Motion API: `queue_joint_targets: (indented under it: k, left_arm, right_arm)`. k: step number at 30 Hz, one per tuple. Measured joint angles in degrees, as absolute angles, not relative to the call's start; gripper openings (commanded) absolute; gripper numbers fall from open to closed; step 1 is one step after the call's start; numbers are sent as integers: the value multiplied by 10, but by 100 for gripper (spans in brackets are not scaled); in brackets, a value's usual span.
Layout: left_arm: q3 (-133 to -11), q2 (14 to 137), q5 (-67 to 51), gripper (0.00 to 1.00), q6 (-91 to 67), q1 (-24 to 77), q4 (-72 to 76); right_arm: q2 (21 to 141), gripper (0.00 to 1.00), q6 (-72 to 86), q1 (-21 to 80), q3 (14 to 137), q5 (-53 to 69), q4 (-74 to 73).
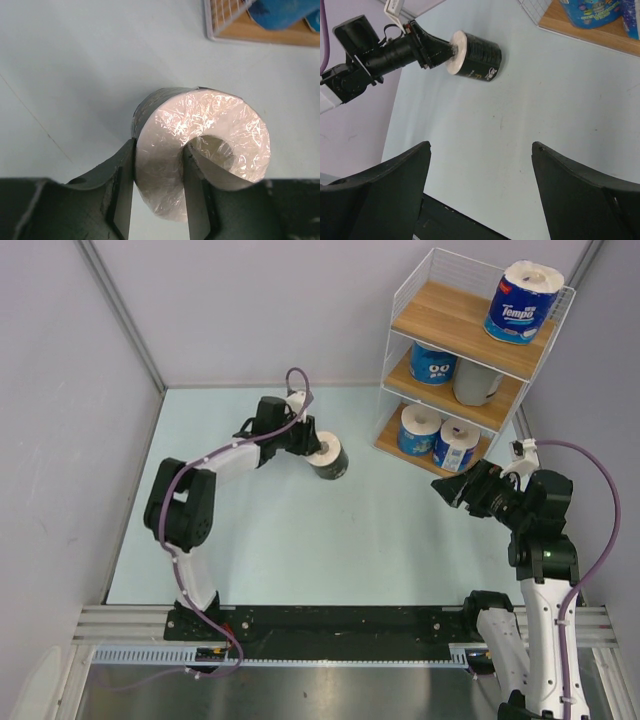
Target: Place and organize the paper towels onto the shelf
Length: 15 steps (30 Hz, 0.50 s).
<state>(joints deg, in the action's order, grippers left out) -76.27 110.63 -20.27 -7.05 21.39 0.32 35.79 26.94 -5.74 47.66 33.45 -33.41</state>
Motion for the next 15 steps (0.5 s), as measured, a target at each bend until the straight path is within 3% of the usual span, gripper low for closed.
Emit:
queue_joint_targets:
  k: [7,15]
  left_arm:
    - [-636,980,-214,41,-69,237,-6]
    - [-583,835,-214,41,-50,352,8]
  right_arm:
    - [354,86,269,-57,477,334,-334]
    - [345,86,267,-57,477,331,-338]
